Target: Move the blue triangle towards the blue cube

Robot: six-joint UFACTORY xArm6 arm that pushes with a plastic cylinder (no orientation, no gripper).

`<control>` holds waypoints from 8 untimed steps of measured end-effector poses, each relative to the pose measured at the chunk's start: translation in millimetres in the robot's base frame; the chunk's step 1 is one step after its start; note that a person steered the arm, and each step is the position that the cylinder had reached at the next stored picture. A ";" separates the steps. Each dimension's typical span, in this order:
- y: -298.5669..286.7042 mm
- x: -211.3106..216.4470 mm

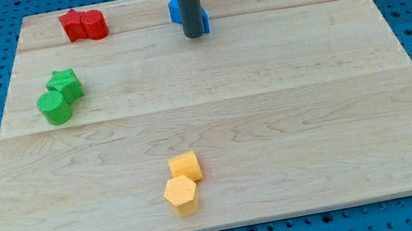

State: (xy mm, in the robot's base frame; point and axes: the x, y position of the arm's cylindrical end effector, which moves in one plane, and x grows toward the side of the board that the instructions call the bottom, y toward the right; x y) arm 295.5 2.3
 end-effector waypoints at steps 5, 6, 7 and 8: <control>-5.6 27.5; -5.6 27.5; -9.5 44.0; -21.6 75.5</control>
